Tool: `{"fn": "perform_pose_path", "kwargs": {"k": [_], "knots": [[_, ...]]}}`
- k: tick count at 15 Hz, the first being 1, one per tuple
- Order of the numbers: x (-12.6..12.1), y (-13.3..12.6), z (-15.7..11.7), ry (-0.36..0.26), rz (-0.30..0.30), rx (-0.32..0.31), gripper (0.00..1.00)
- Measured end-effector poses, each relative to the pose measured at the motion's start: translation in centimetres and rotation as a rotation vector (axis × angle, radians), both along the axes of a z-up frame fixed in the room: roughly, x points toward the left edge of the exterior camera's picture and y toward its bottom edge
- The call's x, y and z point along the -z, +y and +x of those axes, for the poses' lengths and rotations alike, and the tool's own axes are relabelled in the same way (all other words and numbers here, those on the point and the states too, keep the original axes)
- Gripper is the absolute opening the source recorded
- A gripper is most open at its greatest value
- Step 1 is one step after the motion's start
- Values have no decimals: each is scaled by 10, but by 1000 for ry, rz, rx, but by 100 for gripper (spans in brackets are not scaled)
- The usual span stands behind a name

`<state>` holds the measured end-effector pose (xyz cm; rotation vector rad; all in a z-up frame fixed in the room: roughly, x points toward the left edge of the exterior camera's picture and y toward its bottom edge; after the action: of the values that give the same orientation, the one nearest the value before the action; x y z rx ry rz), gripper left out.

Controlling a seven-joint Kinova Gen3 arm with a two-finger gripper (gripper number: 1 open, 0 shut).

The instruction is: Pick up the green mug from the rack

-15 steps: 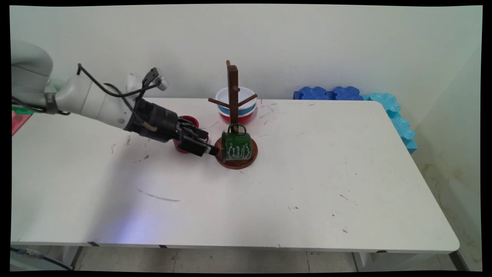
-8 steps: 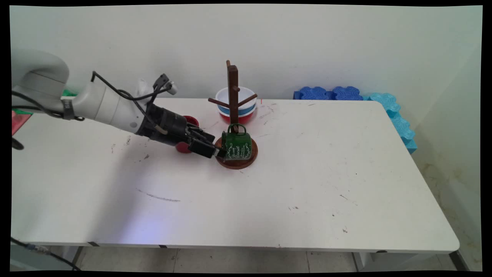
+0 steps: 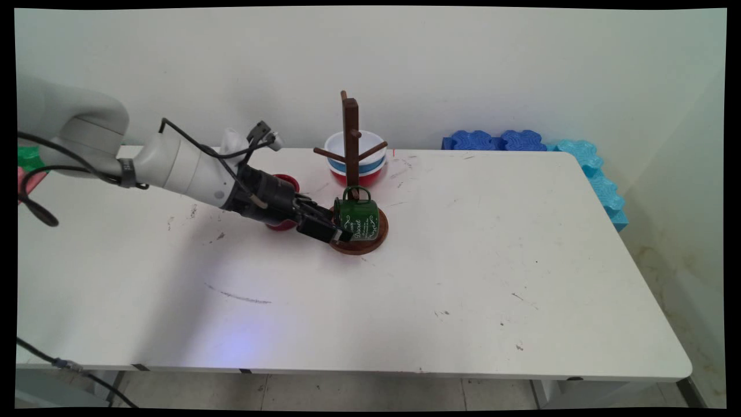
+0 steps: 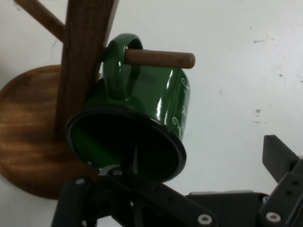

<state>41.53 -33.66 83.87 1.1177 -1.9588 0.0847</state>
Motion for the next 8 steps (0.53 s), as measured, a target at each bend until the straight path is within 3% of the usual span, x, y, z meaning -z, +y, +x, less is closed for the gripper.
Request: {"fn": "perform_pose_path", "kwargs": {"k": [8], "knots": [[11, -10, -13, 29, 14, 0, 100]]}}
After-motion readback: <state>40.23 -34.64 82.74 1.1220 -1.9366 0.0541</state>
